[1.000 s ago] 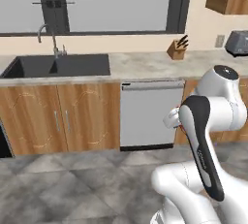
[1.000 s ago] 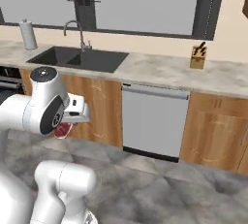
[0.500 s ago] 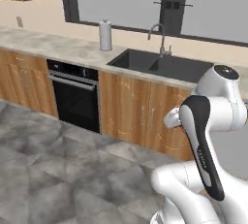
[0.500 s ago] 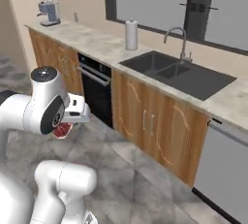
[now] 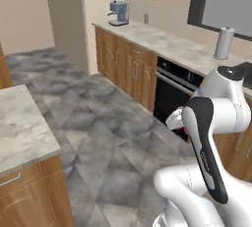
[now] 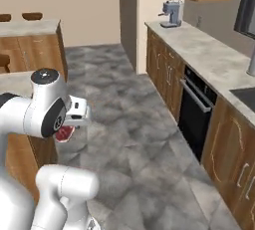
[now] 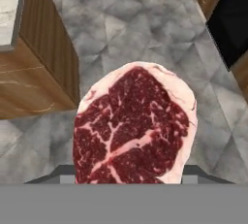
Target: Take the steak from the fridge and place it on the digital scale on the counter by the fridge. Wait a few seconds for a reading, then move it to the plate on the dining counter.
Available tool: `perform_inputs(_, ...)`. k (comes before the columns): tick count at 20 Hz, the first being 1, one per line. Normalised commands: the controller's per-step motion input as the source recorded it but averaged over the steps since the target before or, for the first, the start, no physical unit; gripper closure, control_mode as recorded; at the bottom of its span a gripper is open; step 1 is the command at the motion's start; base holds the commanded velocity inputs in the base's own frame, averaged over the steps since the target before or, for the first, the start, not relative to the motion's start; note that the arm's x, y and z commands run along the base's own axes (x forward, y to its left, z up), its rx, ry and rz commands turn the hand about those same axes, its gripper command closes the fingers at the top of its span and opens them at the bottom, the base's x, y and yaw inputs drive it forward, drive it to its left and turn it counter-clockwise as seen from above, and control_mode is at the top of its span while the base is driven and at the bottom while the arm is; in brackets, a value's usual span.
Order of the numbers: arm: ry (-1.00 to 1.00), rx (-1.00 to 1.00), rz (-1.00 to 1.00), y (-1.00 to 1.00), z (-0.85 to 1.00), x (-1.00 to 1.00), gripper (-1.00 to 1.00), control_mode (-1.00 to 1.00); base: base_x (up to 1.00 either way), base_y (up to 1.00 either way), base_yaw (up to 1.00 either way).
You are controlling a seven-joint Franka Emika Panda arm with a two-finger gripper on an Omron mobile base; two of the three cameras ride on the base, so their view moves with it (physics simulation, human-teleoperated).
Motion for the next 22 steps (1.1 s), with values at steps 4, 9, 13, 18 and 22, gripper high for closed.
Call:
perform_inputs(4, 0.00, 0.00, 0.00, 0.00, 0.00, 0.00, 1.00, 1.00, 0.52, 0.18, 0.81)
perform_inputs(9, 0.00, 0.00, 0.00, 0.00, 0.00, 0.00, 1.00, 1.00, 0.41, 0.27, 0.60)
perform_inputs(13, 0.00, 0.00, 0.00, 0.00, 0.00, 0.00, 1.00, 1.00, 0.80, -0.53, 0.36)
perform_inputs(18, 0.00, 0.00, 0.00, 0.00, 0.00, 0.00, 1.00, 1.00, 1.00, -1.00, 0.32)
perform_inputs(22, 0.00, 0.00, 0.00, 0.00, 0.00, 0.00, 1.00, 1.00, 1.00, -0.78, 0.54)
